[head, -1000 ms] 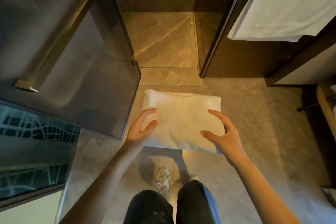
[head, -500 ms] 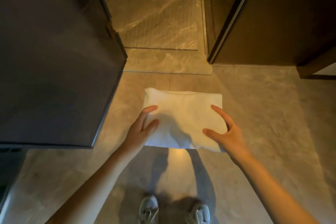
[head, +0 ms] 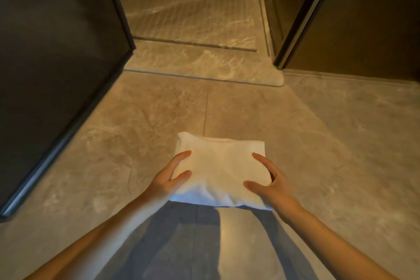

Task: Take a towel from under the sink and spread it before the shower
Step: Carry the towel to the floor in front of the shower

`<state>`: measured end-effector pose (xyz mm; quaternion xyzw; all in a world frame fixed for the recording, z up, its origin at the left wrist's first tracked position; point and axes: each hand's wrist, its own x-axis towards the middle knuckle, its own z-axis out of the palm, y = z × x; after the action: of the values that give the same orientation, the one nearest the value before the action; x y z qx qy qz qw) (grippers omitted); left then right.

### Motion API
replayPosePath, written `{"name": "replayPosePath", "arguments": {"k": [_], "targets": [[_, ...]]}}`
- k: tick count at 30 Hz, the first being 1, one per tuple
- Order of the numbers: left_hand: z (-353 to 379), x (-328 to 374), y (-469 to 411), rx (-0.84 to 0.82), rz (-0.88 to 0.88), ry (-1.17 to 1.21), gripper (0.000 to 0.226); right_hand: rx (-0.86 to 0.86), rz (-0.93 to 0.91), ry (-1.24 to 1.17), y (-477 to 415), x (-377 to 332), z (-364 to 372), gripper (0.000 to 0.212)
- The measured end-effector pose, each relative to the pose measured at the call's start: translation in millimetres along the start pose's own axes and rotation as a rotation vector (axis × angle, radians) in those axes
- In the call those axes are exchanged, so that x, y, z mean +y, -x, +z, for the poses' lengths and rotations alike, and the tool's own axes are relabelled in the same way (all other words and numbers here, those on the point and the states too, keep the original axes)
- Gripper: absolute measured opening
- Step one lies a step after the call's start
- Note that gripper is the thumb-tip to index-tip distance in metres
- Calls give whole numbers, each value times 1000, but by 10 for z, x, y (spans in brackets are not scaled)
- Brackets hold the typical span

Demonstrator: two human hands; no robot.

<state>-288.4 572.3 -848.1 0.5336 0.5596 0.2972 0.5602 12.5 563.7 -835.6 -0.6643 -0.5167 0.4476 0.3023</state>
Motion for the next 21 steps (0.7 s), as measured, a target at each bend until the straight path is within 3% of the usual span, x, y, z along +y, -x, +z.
{"name": "replayPosePath", "arguments": {"k": [5, 9, 13, 18, 21], "targets": [[144, -448, -177, 6, 9, -136, 46, -25, -42, 10, -203, 361, 132, 72], [172, -629, -253, 39, 30, -390, 47, 1, -32, 67, -202, 518, 209, 74], [152, -657, -254, 53, 21, -354, 47, 12, -37, 37, -158, 536, 267, 73], [72, -599, -251, 83, 77, -285, 52, 63, -182, 3, -129, 432, 306, 72], [38, -565, -320, 83, 99, -307, 53, 89, -150, 11, -165, 435, 289, 73]]}}
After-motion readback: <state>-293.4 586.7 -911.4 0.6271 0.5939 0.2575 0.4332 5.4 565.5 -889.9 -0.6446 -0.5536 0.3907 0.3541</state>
